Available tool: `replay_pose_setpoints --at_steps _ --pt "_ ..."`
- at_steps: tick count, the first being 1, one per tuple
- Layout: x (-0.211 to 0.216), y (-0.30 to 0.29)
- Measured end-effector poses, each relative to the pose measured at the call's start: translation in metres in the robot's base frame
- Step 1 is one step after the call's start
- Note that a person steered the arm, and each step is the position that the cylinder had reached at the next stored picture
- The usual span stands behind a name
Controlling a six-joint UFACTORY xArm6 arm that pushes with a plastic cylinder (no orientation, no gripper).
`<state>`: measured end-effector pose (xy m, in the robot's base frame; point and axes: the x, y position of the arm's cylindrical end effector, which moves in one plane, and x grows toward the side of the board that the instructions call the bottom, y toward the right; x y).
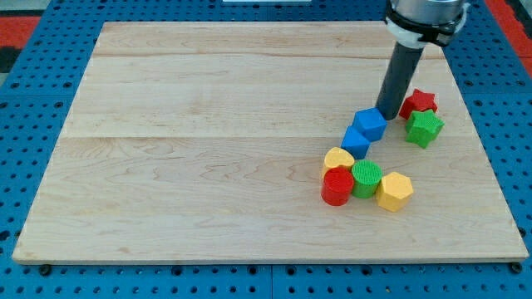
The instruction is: Move the blue cube to the right of the blue triangle
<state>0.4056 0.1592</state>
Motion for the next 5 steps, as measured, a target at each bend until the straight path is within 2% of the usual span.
replay_pose_setpoints --at_steps 1,3,4,5 --pt "0.015 -0.009" --pt "0.096 -0.017" --pt "0.103 0.015" --pt "0.088 0.085"
